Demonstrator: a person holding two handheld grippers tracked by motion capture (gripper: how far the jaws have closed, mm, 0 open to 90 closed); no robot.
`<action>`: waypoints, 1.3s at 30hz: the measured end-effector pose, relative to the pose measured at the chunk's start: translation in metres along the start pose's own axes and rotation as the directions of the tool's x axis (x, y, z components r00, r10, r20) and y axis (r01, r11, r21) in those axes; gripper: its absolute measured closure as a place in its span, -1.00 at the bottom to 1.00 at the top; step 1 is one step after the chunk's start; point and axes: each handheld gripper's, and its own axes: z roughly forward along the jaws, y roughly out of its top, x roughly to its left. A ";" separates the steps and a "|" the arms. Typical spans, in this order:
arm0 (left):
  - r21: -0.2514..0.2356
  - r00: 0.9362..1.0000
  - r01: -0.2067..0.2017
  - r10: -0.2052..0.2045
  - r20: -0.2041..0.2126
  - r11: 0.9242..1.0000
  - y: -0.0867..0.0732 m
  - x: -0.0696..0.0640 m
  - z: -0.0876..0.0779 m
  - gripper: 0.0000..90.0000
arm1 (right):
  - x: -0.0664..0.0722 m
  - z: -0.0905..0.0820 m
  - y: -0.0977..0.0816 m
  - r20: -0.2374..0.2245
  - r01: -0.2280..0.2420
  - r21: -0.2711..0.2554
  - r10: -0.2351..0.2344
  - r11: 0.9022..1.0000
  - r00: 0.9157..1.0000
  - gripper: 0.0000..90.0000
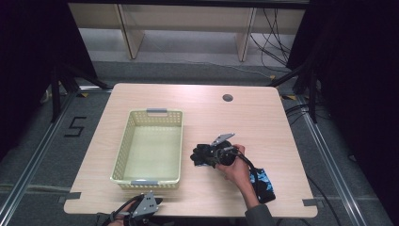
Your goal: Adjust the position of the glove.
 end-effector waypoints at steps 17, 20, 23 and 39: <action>-0.020 1.000 0.003 -0.003 0.007 1.000 0.000 -0.002 0.001 -0.64 | 0.002 -0.004 0.002 -0.029 0.058 -0.031 -0.058 0.998 0.998 0.93; -0.018 1.000 0.004 -0.003 0.011 1.000 0.000 -0.001 0.000 -0.64 | 0.000 -0.013 0.005 -0.040 0.092 -0.050 -0.094 0.994 0.995 0.93; -0.009 1.000 0.009 -0.009 0.008 1.000 0.000 -0.001 0.000 -0.64 | -0.001 -0.038 0.013 -0.058 0.130 -0.128 -0.139 0.983 0.989 0.93; -0.017 1.000 0.000 0.000 -0.001 1.000 0.000 0.000 -0.002 -0.64 | 0.034 -0.092 -0.016 -0.144 0.167 -0.203 -0.198 0.965 0.969 0.93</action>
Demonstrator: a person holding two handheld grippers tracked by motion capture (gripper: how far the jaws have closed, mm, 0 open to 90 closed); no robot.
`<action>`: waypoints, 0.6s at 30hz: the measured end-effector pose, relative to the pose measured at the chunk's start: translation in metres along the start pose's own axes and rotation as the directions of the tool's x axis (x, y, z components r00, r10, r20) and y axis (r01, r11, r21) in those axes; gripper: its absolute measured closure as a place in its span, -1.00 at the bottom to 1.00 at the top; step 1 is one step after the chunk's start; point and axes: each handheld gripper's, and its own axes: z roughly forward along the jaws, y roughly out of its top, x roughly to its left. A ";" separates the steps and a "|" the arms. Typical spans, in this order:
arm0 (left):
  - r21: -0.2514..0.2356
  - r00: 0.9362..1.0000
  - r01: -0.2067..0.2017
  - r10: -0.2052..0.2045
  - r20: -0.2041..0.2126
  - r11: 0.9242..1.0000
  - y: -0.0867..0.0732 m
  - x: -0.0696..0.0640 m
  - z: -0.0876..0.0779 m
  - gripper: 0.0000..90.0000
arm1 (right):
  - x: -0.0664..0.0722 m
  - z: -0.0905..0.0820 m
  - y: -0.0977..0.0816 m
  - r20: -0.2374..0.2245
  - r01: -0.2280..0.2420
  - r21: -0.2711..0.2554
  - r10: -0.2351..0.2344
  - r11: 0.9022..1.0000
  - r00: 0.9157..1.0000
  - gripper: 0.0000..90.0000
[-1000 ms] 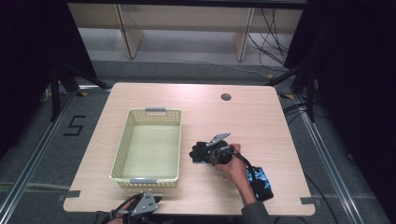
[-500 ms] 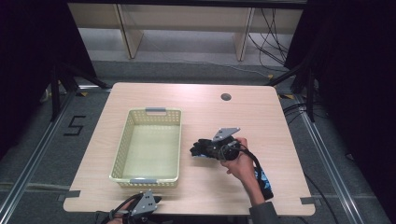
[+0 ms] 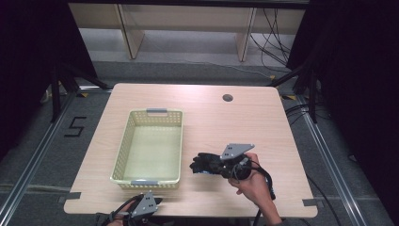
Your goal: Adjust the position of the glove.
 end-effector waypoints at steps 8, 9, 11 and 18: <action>-0.009 1.000 0.008 -0.008 0.003 1.000 0.000 0.000 0.000 -0.64 | 0.013 0.001 -0.023 -0.016 -0.021 0.043 0.022 0.999 1.000 0.93; -0.008 1.000 0.022 -0.022 0.001 1.000 0.000 -0.001 0.000 -0.64 | 0.014 0.001 -0.025 -0.011 -0.015 0.047 0.016 0.999 1.000 0.93; -0.002 1.000 0.016 -0.016 -0.002 1.000 0.000 -0.001 0.000 -0.64 | 0.014 0.000 -0.029 -0.013 -0.022 0.056 0.023 0.998 1.000 0.93; -0.007 1.000 0.021 -0.021 0.000 1.000 0.000 -0.001 0.000 -0.64 | 0.022 0.002 -0.043 -0.028 -0.015 0.074 0.017 0.997 0.999 0.93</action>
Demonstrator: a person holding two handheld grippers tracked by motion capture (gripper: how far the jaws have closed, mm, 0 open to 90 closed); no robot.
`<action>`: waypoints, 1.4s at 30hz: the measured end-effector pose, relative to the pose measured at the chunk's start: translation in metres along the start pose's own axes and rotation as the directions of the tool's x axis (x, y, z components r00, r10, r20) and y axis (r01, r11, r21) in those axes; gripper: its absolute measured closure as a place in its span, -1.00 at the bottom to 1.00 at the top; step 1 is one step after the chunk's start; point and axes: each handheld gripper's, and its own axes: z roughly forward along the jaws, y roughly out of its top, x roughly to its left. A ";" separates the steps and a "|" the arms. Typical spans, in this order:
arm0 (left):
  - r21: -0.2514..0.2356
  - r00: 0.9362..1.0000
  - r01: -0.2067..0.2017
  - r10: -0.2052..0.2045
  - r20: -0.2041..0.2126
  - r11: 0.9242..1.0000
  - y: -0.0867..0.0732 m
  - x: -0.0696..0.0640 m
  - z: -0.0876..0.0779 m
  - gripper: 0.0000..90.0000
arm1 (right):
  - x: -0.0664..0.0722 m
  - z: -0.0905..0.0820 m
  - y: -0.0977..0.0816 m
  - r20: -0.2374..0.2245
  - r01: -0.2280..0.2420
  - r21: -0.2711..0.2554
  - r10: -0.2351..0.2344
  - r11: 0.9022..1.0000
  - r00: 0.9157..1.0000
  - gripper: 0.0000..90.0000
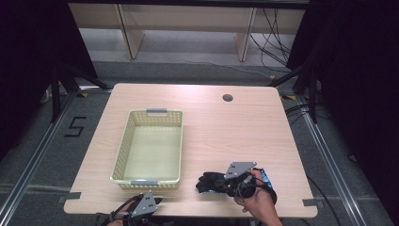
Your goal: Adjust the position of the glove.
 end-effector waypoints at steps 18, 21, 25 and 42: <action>0.002 1.000 0.001 -0.001 0.004 1.000 0.000 -0.001 0.000 -0.64 | 0.001 0.019 -0.020 0.029 -0.001 0.149 -0.004 0.989 1.000 0.65; -0.001 1.000 0.003 -0.003 0.001 1.000 0.000 -0.001 0.000 -0.64 | -0.001 0.012 -0.019 0.057 -0.017 0.079 0.013 0.997 0.998 0.46; 0.011 1.000 0.000 0.000 0.006 1.000 0.000 0.000 0.001 -0.64 | -0.009 -0.018 -0.018 0.118 -0.076 -0.040 0.080 0.996 0.990 0.37; 0.013 1.000 -0.015 0.015 0.002 1.000 0.000 0.000 0.001 -0.64 | -0.051 -0.078 -0.090 0.406 -0.383 -0.055 0.371 0.922 0.835 0.42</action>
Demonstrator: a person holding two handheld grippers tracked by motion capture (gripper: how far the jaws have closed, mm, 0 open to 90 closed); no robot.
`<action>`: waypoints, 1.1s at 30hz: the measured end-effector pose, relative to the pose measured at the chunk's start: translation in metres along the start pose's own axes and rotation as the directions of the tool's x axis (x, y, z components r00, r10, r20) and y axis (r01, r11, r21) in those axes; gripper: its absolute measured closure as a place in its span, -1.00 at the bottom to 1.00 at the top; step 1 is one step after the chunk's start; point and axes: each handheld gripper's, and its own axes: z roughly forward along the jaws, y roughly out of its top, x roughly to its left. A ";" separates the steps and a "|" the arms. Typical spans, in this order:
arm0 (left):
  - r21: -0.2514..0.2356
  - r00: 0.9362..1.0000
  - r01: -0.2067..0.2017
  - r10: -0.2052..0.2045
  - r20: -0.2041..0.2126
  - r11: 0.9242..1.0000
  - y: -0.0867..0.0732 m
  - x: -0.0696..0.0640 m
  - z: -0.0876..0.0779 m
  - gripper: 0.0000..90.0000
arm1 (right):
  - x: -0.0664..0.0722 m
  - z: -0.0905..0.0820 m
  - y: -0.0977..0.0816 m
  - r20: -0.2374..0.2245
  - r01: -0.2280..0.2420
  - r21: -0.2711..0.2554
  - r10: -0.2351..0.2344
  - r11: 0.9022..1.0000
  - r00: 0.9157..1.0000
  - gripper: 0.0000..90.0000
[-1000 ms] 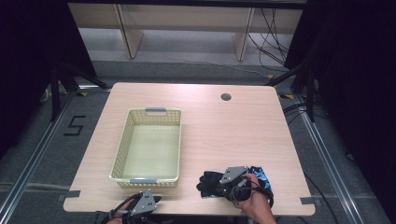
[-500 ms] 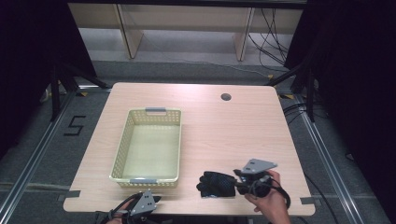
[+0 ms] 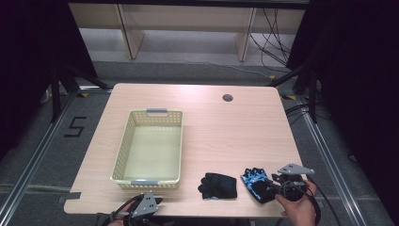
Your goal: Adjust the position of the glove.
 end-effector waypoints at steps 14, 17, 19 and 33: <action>-0.018 1.000 0.023 -0.023 0.002 1.000 0.000 -0.002 0.002 -0.64 | -0.012 0.015 -0.013 -0.031 -0.109 0.073 0.112 0.991 0.993 0.34; 0.003 1.000 -0.023 0.023 -0.003 1.000 0.000 0.001 0.001 -0.64 | -0.011 0.016 -0.013 -0.024 -0.146 0.095 0.149 0.985 0.989 0.33; -0.007 1.000 -0.009 0.009 0.001 1.000 0.000 0.000 0.002 -0.64 | -0.011 0.019 -0.014 -0.022 -0.149 0.088 0.152 0.985 0.988 0.33; 0.000 1.000 -0.014 0.014 0.006 1.000 0.000 0.000 0.002 -0.64 | -0.004 0.020 -0.014 -0.020 -0.045 0.070 0.046 0.997 0.999 0.97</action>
